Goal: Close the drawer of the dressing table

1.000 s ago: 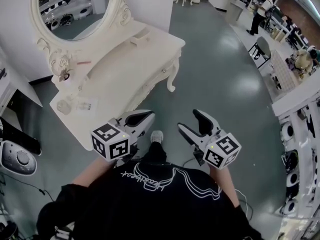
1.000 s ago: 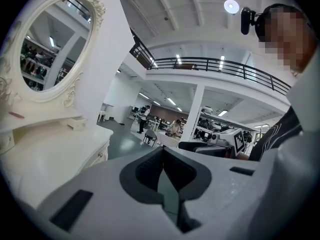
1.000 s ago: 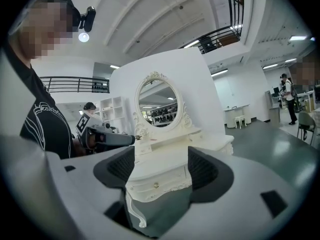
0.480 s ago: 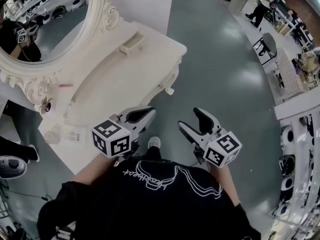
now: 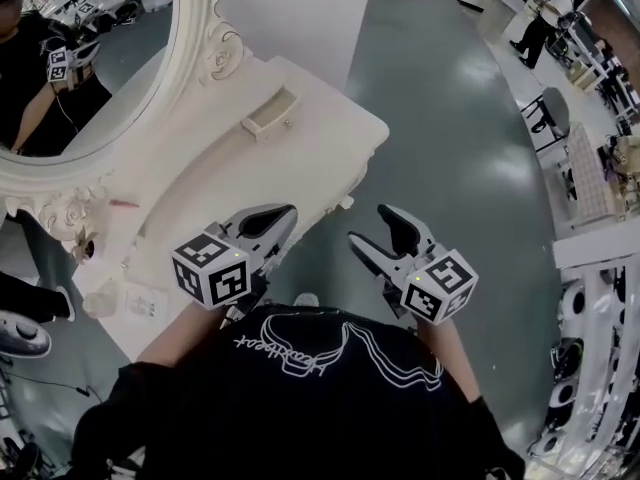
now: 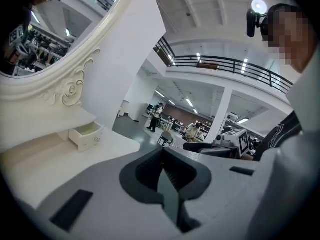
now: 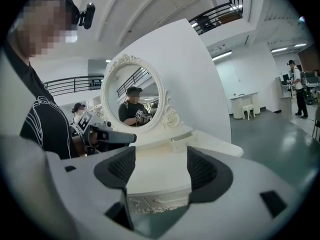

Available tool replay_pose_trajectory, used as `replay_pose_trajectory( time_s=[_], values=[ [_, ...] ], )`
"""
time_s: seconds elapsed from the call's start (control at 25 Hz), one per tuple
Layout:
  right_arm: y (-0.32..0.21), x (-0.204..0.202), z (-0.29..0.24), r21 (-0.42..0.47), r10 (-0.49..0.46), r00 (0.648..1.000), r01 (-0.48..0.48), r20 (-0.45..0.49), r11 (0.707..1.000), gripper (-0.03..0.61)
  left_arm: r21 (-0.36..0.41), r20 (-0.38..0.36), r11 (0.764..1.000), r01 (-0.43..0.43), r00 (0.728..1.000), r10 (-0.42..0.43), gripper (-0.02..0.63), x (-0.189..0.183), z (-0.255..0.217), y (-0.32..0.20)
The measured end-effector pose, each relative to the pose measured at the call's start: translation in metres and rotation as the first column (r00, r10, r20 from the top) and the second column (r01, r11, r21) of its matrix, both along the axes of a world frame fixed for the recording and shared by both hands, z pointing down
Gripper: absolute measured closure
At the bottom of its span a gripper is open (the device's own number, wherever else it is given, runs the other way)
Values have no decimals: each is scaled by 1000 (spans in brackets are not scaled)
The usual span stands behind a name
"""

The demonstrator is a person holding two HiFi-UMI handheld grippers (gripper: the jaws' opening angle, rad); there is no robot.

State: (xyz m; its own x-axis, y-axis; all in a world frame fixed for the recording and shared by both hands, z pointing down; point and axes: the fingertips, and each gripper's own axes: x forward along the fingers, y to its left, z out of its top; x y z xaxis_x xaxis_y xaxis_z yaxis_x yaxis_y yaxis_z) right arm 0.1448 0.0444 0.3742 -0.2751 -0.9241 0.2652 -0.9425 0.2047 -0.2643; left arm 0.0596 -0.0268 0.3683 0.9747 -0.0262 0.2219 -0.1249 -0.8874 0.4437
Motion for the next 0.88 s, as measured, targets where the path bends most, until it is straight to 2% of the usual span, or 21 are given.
replay_pose_trajectory(
  time_s=[0.24,0.56,0.88],
  values=[
    [-35,5,7,-9,-50,999,50,12,999,268,15,6,996,87,996,-87,609,-7,1,-33],
    [-97,5,24,-43,-152,988,152,-4,988,275,4,12,973,230,973,-230,610,-24,10,-75],
    [-163,21,56,-124,-231,973,226,-25,966,282,-52,40,926,374,927,-372,610,-28,29,-120]
  ],
)
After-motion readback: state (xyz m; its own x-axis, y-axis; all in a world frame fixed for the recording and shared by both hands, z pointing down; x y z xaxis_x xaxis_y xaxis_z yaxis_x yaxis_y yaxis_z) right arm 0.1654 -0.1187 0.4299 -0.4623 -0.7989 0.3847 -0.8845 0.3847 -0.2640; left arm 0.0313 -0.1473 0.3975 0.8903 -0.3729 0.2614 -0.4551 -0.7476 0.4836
